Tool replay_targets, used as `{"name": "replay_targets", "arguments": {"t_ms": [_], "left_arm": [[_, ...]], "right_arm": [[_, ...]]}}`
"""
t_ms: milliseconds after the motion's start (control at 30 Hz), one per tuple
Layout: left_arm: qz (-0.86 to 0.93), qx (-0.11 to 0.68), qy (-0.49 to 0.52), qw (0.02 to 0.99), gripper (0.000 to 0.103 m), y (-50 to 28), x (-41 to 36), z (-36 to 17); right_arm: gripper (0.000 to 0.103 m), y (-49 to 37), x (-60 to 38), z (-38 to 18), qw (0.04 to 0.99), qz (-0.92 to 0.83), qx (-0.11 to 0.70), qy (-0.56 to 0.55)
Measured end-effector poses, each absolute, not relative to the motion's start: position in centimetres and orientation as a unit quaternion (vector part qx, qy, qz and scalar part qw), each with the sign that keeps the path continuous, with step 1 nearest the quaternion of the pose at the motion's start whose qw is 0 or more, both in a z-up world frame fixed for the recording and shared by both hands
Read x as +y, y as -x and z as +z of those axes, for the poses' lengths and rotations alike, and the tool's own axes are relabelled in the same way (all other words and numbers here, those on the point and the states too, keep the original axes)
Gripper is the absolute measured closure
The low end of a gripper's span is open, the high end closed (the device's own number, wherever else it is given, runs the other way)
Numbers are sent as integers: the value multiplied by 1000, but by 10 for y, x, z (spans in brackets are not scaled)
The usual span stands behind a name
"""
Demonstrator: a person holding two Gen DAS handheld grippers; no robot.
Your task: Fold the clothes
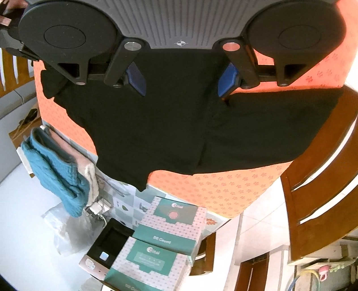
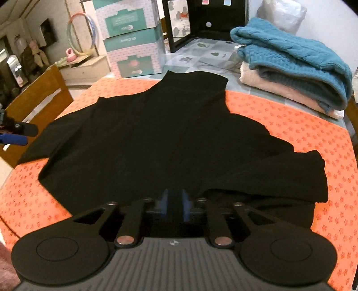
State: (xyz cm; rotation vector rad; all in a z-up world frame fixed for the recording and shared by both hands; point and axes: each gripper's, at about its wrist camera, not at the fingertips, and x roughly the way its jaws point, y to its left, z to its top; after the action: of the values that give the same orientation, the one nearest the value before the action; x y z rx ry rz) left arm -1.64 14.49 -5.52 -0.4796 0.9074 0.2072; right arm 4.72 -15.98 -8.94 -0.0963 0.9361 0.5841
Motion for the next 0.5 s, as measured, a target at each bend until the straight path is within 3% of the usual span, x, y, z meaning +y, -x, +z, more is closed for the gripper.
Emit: {"name": "replay_targets", "arguments": {"t_ms": [167, 367, 500], "left_arm": [[78, 438, 208, 871, 30, 4, 128, -50], [51, 445, 180, 876, 29, -14, 104, -44], [30, 448, 160, 879, 29, -28, 85, -40]], "right_arm": [[16, -37, -182, -76, 853, 271, 445, 29], [1, -24, -216, -73, 864, 232, 446, 17], [0, -20, -236, -79, 863, 207, 460, 3]]}}
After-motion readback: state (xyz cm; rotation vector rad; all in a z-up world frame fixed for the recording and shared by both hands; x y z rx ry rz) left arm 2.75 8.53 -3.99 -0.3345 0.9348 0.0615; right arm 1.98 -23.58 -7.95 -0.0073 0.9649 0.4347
